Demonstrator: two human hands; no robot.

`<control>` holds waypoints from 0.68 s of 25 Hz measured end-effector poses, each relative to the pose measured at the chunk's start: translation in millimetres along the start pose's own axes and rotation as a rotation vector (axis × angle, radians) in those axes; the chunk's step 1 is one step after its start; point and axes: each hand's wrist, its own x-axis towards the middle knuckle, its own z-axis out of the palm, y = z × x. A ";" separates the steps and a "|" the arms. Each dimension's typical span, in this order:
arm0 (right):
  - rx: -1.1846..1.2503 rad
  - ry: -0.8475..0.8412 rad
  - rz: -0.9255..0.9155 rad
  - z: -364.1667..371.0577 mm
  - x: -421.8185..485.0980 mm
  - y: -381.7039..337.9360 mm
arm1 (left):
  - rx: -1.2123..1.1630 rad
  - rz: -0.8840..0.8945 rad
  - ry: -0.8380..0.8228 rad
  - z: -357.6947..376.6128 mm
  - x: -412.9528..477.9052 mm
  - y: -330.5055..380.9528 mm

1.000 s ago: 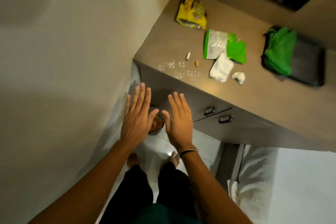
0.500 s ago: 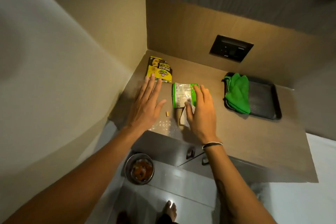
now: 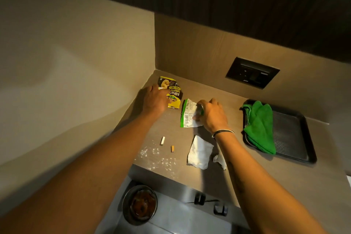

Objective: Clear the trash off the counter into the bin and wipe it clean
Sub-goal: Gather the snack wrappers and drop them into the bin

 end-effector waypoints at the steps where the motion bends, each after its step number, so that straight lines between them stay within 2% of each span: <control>1: -0.004 0.019 0.012 -1.5 6.1 -1.2 | -0.030 -0.006 0.023 0.0 1.8 0.6; 5: -0.047 0.131 -0.012 -9.6 8.6 -6.1 | -0.114 -0.036 0.085 -2.5 -3.6 1.5; 10: 0.164 0.553 -0.074 -26.3 -31.8 -22.1 | -0.558 -0.029 0.321 -32.4 -58.3 -9.9; 12: 0.232 0.652 -0.080 -31.6 -69.2 -49.0 | -0.668 -0.079 0.452 -44.4 -100.6 -18.8; 15: 0.374 0.649 -0.122 -25.1 -146.4 -101.7 | -0.753 -0.207 0.598 -47.6 -186.9 -38.5; 17: 0.466 0.537 -0.192 -4.2 -199.4 -136.2 | -0.764 -0.319 0.642 -45.0 -252.0 -59.6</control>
